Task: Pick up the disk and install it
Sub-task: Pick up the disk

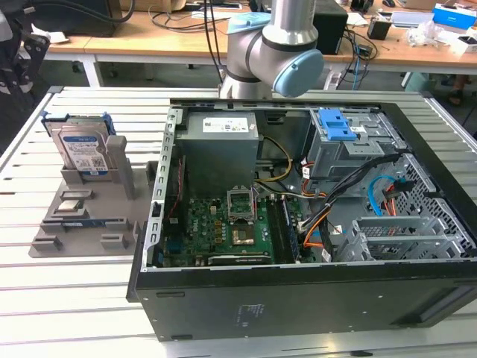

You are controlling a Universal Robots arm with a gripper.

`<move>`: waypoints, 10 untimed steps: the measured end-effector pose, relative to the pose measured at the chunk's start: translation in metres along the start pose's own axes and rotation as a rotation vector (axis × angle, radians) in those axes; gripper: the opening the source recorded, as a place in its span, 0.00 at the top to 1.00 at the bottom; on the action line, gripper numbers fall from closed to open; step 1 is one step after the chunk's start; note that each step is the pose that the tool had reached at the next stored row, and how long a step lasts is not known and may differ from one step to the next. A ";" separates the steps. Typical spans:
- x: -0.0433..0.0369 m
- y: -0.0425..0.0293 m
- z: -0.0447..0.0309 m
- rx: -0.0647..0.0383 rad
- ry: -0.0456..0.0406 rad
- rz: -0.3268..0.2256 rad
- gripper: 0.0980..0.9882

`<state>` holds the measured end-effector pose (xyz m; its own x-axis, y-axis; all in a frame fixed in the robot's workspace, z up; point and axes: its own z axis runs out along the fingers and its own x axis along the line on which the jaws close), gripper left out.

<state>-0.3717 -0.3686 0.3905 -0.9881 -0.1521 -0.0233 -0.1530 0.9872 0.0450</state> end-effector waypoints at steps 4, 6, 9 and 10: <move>0.0000 0.0000 0.0000 -0.001 0.0022 -0.049 0.99; 0.0000 0.0000 0.0000 -0.002 0.0034 -0.076 0.99; 0.0000 0.0000 0.0000 -0.003 0.0053 -0.119 0.99; 0.0000 0.0000 0.0000 -0.004 0.0068 -0.151 0.99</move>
<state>-0.3717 -0.3686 0.3905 -0.9540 -0.2989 -0.0233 -0.2997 0.9530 0.0450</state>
